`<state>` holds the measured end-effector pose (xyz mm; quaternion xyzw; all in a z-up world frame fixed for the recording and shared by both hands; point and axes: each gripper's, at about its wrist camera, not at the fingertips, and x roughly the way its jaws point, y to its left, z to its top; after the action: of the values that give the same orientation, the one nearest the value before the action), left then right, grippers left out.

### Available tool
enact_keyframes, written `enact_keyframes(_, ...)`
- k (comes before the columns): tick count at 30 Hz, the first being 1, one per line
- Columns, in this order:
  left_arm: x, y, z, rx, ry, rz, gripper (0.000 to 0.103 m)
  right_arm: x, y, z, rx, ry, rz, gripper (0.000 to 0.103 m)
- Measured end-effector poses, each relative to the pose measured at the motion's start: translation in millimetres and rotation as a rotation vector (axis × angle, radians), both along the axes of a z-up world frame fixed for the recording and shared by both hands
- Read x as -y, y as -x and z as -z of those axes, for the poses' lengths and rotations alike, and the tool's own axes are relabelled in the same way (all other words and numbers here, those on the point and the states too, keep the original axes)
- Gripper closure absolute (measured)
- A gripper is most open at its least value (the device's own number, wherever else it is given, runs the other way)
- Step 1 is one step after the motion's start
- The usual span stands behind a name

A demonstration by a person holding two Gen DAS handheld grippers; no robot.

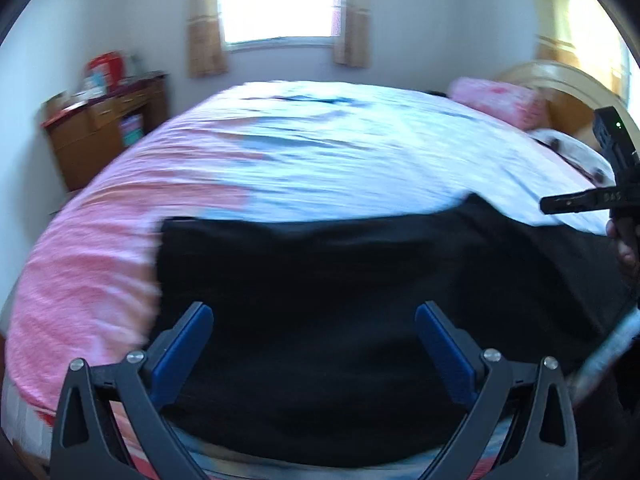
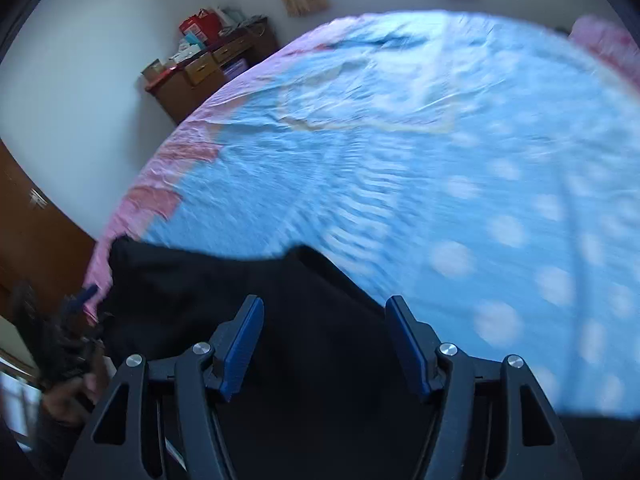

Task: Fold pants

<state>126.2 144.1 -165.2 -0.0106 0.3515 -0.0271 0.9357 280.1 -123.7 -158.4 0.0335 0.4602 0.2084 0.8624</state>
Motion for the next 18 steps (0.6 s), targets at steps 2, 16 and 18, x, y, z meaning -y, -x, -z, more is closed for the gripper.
enact_keyframes(2,29,-3,7,-0.022,-0.005,0.08,0.0,22,33,2,0.013,0.051,0.052,0.038)
enact_keyframes(16,158,-12,3,-0.051,-0.033,0.362,0.0,194,146,5,0.028,-0.088,0.396,0.038)
enact_keyframes(18,173,-19,2,-0.051,-0.018,0.409,0.0,236,169,-2,0.047,-0.105,0.532,0.038)
